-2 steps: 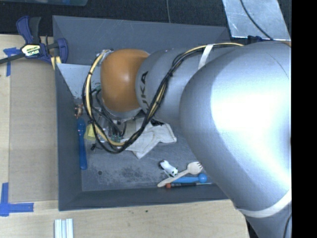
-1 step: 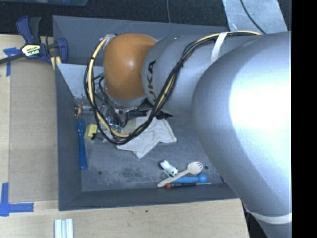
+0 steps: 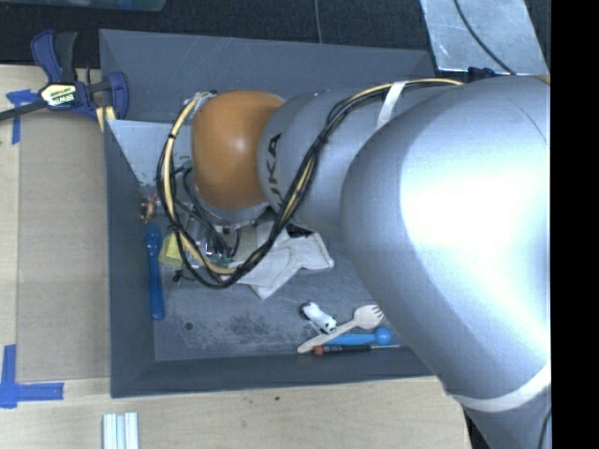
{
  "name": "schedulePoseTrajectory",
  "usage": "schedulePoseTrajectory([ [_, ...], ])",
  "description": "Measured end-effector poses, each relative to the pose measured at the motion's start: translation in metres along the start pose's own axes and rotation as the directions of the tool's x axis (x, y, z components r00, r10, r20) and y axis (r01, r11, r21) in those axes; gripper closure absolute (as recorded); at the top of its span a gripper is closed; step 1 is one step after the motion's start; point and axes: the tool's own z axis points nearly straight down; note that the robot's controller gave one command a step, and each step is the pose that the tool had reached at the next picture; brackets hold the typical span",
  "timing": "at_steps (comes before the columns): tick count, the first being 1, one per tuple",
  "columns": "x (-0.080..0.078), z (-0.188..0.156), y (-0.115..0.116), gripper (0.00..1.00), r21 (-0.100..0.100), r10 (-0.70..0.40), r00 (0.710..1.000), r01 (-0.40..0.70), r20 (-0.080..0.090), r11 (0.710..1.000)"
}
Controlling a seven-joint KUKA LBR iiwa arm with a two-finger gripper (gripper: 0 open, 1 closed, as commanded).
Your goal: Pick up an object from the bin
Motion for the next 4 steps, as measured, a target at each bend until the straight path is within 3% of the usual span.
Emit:
schedulePoseTrajectory([
  [1, -0.004, 0.002, -0.006, 0.00, -0.004, 0.059, 0.998, -0.059, 0.006, 0.998],
  [2, -0.002, -0.001, -0.001, 1.00, -0.003, 0.007, 1.000, -0.007, 0.005, 1.000],
  [4, 0.000, -0.014, -0.003, 1.00, 0.002, 0.009, 1.000, -0.009, -0.004, 1.000],
])
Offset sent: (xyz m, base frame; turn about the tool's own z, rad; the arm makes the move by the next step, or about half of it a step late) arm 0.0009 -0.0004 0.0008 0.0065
